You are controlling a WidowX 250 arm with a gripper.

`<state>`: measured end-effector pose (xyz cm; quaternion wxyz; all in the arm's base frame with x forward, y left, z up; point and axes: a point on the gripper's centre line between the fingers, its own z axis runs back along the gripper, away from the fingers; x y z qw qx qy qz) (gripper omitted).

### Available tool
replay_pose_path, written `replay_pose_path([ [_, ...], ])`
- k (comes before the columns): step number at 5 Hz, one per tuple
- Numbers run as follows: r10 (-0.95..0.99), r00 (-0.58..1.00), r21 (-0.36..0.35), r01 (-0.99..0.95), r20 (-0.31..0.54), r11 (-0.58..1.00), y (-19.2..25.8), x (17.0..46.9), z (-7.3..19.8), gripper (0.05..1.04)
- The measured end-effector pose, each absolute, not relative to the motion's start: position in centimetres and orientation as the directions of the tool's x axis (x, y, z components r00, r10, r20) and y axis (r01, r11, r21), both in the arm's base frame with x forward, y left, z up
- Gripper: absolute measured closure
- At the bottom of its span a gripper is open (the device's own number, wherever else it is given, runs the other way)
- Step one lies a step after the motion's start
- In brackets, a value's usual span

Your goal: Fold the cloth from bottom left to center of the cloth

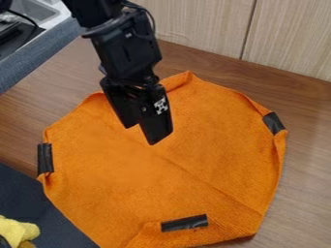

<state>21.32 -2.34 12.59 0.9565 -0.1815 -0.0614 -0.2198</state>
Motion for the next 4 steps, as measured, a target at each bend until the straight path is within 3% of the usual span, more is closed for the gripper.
replay_pose_path([
  [2,-0.341,0.927,-0.338,0.376,0.158,0.863,-1.1,20.5,11.4,0.083],
  [4,-0.152,0.978,-0.269,0.186,0.144,0.945,3.2,18.1,10.9,0.083],
])
